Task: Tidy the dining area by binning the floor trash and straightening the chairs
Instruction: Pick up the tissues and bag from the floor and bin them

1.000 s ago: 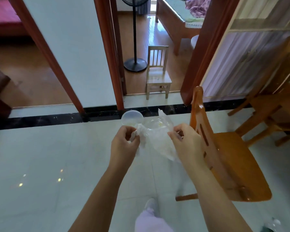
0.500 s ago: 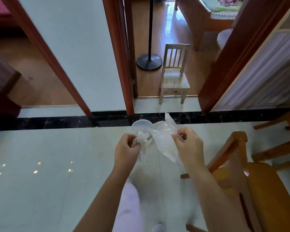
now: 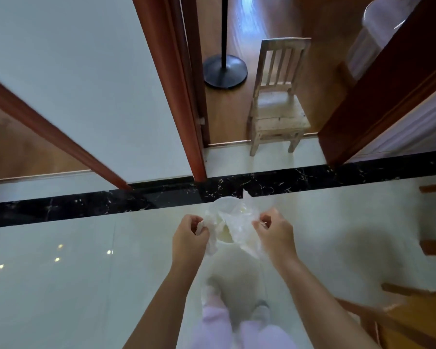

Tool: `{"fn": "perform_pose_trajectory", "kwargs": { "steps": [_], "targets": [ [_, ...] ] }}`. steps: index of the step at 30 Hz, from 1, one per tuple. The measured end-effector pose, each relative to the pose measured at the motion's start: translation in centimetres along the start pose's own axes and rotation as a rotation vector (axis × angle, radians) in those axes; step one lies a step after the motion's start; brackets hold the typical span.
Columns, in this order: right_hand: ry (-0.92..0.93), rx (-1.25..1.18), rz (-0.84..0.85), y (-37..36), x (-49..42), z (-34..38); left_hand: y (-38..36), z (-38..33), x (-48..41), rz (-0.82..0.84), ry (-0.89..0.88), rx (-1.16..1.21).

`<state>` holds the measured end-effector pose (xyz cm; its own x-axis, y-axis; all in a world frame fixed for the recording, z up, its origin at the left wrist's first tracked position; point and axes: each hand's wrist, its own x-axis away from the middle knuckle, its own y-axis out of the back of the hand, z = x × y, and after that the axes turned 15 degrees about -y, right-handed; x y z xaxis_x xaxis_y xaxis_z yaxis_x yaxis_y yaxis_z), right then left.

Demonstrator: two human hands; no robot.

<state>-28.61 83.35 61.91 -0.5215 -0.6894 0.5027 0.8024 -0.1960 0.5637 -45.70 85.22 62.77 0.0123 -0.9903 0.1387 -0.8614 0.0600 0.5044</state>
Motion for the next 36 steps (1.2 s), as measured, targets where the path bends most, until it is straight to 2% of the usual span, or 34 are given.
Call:
{"fn": "perform_pose_trajectory", "kwargs": {
  "steps": [6, 11, 20, 29, 36],
  "targets": [
    [-0.117, -0.011, 0.093, -7.2, -9.7, -2.5, -4.8, 7.2, -5.8, 0.009, 0.108, 0.010],
    [-0.194, -0.018, 0.095, -11.8, -16.3, -6.7, -10.4, 13.6, -9.0, 0.008, 0.217, 0.068],
    [-0.266, -0.052, 0.120, -17.2, -22.4, -13.2, -18.0, 21.6, -12.2, -0.092, 0.372, 0.206],
    [-0.353, -0.090, 0.184, -18.7, -24.0, -14.3, -19.7, 23.8, -12.0, -0.061, 0.402, 0.209],
    [-0.268, 0.023, 0.211, -17.1, -23.1, -14.8, -21.1, 22.8, -12.7, -0.005, 0.413, 0.288]
  ]
}}
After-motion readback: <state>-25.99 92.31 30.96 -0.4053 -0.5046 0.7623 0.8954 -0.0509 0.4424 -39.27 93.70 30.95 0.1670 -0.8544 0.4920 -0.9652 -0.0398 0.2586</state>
